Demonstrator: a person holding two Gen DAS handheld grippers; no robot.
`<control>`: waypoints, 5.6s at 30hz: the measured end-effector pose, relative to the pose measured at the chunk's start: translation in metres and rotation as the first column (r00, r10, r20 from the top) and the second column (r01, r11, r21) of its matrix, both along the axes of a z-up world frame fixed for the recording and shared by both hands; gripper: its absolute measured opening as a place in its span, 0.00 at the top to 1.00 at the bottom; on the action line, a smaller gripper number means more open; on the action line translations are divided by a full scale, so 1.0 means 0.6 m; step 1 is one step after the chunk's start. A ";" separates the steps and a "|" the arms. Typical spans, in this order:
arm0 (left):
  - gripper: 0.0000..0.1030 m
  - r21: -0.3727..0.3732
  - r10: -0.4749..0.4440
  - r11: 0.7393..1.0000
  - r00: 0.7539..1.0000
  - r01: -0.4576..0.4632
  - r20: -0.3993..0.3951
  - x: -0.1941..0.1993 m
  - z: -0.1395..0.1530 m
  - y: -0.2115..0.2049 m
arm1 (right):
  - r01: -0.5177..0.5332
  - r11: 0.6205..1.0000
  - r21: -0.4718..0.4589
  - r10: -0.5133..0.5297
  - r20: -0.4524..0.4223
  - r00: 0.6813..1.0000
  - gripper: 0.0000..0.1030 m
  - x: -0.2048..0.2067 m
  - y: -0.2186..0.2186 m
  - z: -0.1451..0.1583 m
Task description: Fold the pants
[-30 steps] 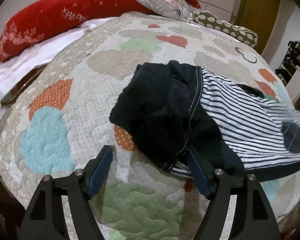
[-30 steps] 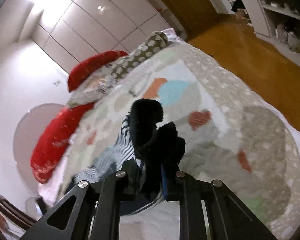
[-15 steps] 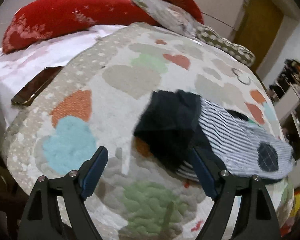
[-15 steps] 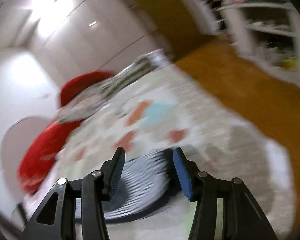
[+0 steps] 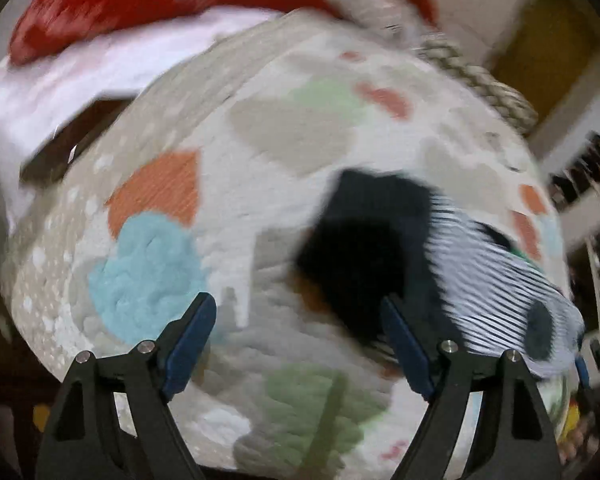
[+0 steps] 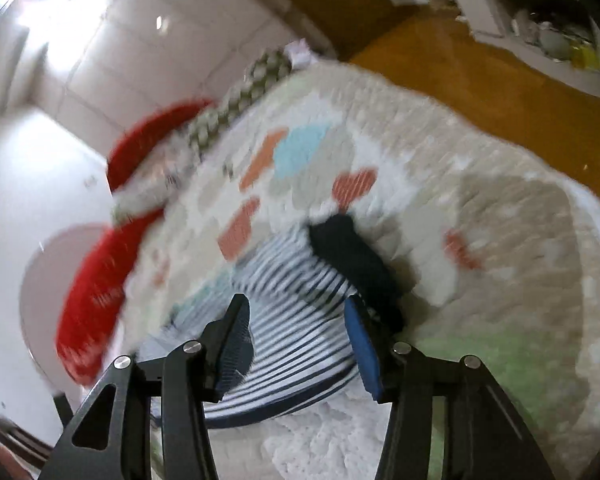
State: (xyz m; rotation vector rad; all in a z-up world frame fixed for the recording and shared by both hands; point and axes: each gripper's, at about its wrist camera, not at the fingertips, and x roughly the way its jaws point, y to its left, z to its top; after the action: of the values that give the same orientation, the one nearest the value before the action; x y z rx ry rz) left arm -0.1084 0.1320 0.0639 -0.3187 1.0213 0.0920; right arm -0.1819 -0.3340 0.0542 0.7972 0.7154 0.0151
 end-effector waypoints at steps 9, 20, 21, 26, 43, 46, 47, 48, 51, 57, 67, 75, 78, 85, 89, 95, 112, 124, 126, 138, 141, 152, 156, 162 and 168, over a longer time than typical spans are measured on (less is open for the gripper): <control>0.19 0.050 -0.526 0.849 0.850 0.525 -0.003 0.074 0.051 -0.305 | 0.090 0.990 -0.106 -0.089 0.013 0.996 0.38 -0.070 -0.013 0.009; 0.20 -0.094 -0.799 0.593 0.570 0.800 -0.193 0.201 -0.004 -0.654 | -0.064 0.988 -0.139 0.061 -0.029 0.998 0.36 -0.035 0.025 -0.016; 0.20 -0.102 -0.812 0.572 0.545 0.814 -0.210 0.207 -0.012 -0.672 | -0.078 0.986 -0.146 0.074 -0.035 0.997 0.35 -0.029 0.029 -0.017; 0.20 -0.141 -0.820 0.551 0.502 0.822 -0.275 0.234 -0.058 -0.718 | -0.103 0.976 -0.189 0.095 -0.053 0.994 0.33 -0.004 0.044 -0.025; 0.76 -0.194 -0.745 0.657 0.667 0.728 -0.020 0.210 0.029 -0.529 | -0.203 0.951 -0.235 0.221 0.052 0.974 0.80 0.052 0.119 0.034; 0.66 -0.233 -0.666 0.723 0.746 0.650 0.014 0.205 0.026 -0.443 | -0.273 0.921 -0.277 0.300 0.059 0.952 0.77 0.062 0.170 0.049; 0.62 -0.261 -0.640 0.739 0.768 0.621 0.016 0.204 0.021 -0.416 | -0.300 0.910 -0.286 0.328 0.054 0.943 0.77 0.066 0.187 0.050; 0.54 -0.304 -0.615 0.747 0.789 0.591 0.022 0.202 0.013 -0.385 | -0.339 0.896 -0.287 0.366 0.048 0.929 0.74 0.069 0.206 0.048; 0.40 -0.420 -0.510 0.774 0.860 0.473 0.029 0.178 -0.003 -0.291 | -0.454 0.858 -0.241 0.478 0.046 0.877 0.51 0.076 0.257 0.034; 0.32 -0.421 -0.259 0.869 0.964 0.260 0.059 0.083 -0.003 -0.131 | -0.563 0.782 -0.267 0.587 0.011 0.810 0.51 0.046 0.309 0.035; 0.32 -0.298 -0.036 0.952 0.993 0.068 0.111 0.029 0.010 -0.020 | -0.385 0.869 -0.311 0.391 -0.044 0.919 0.69 0.082 0.258 0.081; 0.33 -0.311 0.050 0.949 0.999 -0.050 -0.010 0.029 -0.077 0.039 | -0.452 0.846 -0.281 0.400 -0.226 0.888 0.69 0.149 0.318 -0.006; 0.39 -0.312 0.039 0.950 0.999 -0.031 0.019 0.021 -0.084 0.043 | -0.473 0.821 -0.319 0.412 -0.242 0.878 0.69 0.141 0.324 0.011; 0.46 -0.452 0.032 0.892 0.999 -0.013 0.034 -0.004 -0.086 0.085 | -0.535 0.731 -0.424 0.496 -0.208 0.843 0.53 0.117 0.390 0.111; 0.46 -0.488 0.045 0.873 0.998 -0.015 0.051 -0.029 -0.085 0.106 | -0.645 0.641 -0.416 0.594 -0.264 0.760 0.42 0.147 0.485 0.116; 0.46 -0.433 0.031 0.901 0.995 0.016 0.100 -0.058 -0.072 0.104 | -0.775 0.509 -0.375 0.659 -0.410 0.631 0.41 0.216 0.638 0.075; 0.44 -0.514 0.026 0.857 0.996 0.024 0.090 -0.060 -0.091 0.115 | -0.855 0.259 -0.450 0.484 -0.705 0.518 0.37 0.270 0.829 -0.021; 0.52 -0.242 -0.060 0.966 0.988 0.093 0.141 0.000 -0.057 0.021 | -0.827 0.399 -0.395 0.622 -0.547 0.561 0.68 0.254 0.740 0.068; 0.91 -0.259 -0.116 0.956 0.989 0.135 0.090 0.021 -0.061 0.004 | -0.820 0.434 -0.374 0.642 -0.511 0.572 0.68 0.250 0.720 0.082; 0.94 -0.178 -0.315 0.927 0.943 0.330 0.109 0.009 0.013 -0.140 | -0.701 0.663 -0.262 0.656 -0.249 0.713 0.69 0.192 0.491 0.136; 0.94 -0.137 -0.376 0.912 0.921 0.388 0.101 0.014 0.023 -0.190 | -0.664 0.714 -0.223 0.635 -0.191 0.748 0.69 0.182 0.435 0.139; 0.80 -0.199 -0.459 0.863 0.885 0.464 0.073 0.017 0.038 -0.247 | -0.502 0.856 -0.124 0.487 -0.136 0.863 0.59 0.162 0.252 0.087; 0.73 -0.177 -0.415 0.887 0.904 0.427 0.098 0.030 0.051 -0.233 | -0.339 0.919 -0.202 0.324 -0.104 0.940 0.56 0.142 0.186 0.097; 0.73 -0.141 -0.411 0.899 0.910 0.415 0.057 0.051 0.024 -0.252 | -0.319 0.939 -0.131 0.325 0.024 0.945 0.55 0.122 0.159 0.130; 0.71 -0.077 -0.457 0.887 0.889 0.455 -0.020 0.037 -0.032 -0.294 | -0.516 0.848 0.119 0.507 0.105 0.856 0.56 0.128 0.218 0.088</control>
State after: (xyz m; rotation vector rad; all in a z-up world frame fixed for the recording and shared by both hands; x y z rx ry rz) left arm -0.0862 -0.0443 0.0447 -0.1328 1.1150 -0.3680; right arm -0.1053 -0.2035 0.1069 0.7169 0.8515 0.5844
